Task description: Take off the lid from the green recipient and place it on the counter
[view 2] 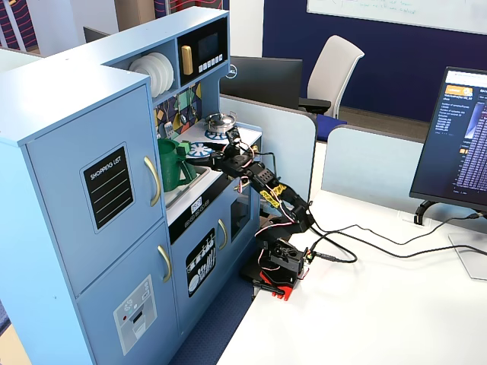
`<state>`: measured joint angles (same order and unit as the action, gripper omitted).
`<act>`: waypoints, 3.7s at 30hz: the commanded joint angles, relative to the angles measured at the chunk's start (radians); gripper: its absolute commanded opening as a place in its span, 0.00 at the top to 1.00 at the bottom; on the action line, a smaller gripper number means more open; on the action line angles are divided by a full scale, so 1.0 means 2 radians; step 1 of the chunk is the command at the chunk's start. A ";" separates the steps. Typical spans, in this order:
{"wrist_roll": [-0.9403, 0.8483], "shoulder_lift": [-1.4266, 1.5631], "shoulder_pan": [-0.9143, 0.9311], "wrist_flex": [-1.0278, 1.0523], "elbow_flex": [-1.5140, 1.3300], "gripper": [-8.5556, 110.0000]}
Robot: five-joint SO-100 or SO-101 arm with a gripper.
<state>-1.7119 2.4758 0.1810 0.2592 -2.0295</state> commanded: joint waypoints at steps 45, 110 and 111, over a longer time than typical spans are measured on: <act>-0.025 -0.143 -0.050 -0.054 0.152 0.93; 0.056 -0.218 0.232 -0.355 -0.110 0.59; 0.059 -0.214 0.233 -0.352 -0.105 0.55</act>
<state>-1.6352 2.0187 0.6259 -0.4234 -2.3117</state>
